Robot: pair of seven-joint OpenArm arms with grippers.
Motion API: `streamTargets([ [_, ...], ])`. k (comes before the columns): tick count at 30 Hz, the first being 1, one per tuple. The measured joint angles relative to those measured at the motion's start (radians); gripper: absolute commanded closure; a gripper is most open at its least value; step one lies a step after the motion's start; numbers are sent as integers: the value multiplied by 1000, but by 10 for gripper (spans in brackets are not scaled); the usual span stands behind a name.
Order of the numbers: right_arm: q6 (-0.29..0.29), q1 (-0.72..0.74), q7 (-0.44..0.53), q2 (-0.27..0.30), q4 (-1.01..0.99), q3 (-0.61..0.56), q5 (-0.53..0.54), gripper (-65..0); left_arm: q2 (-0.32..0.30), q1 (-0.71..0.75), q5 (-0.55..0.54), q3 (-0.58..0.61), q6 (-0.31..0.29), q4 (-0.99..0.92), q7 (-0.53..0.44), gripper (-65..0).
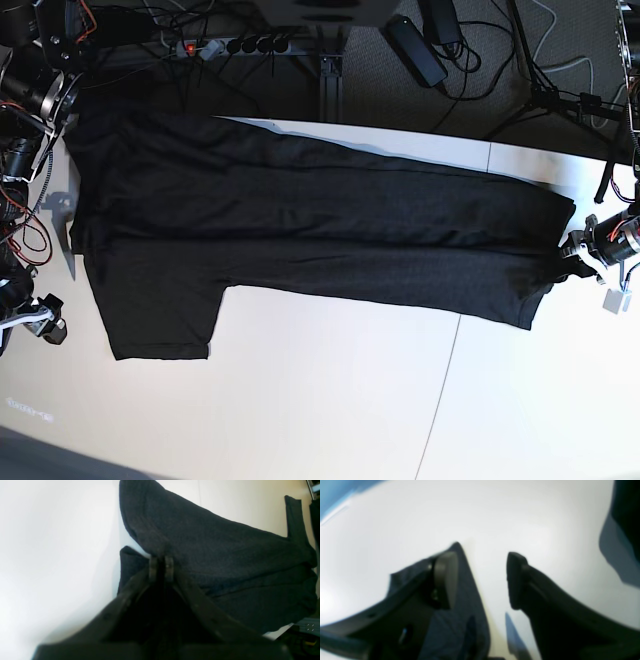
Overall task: Fold the T-shirt properly
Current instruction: 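Release the folded edge and move the right gripper to the hem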
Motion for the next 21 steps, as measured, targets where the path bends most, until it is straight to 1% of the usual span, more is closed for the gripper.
streamTargets([
  [9,0,0,91,0,-138,1,-64,-317,0,0,0,0,0,0,0,0],
  [13,0,0,149,0,-169,2,-75,-317,0,0,1,0,0,0,0,0],
  [15,0,0,153,0,-179,2,-76,-317,0,0,1,0,0,0,0,0],
  [18,0,-1,154,-12,-190,2,-85,-317,0,0,1,0,0,0,0,0],
  [21,0,0,161,-41,-201,2,-105,-317,0,0,0,0,0,0,0,0],
])
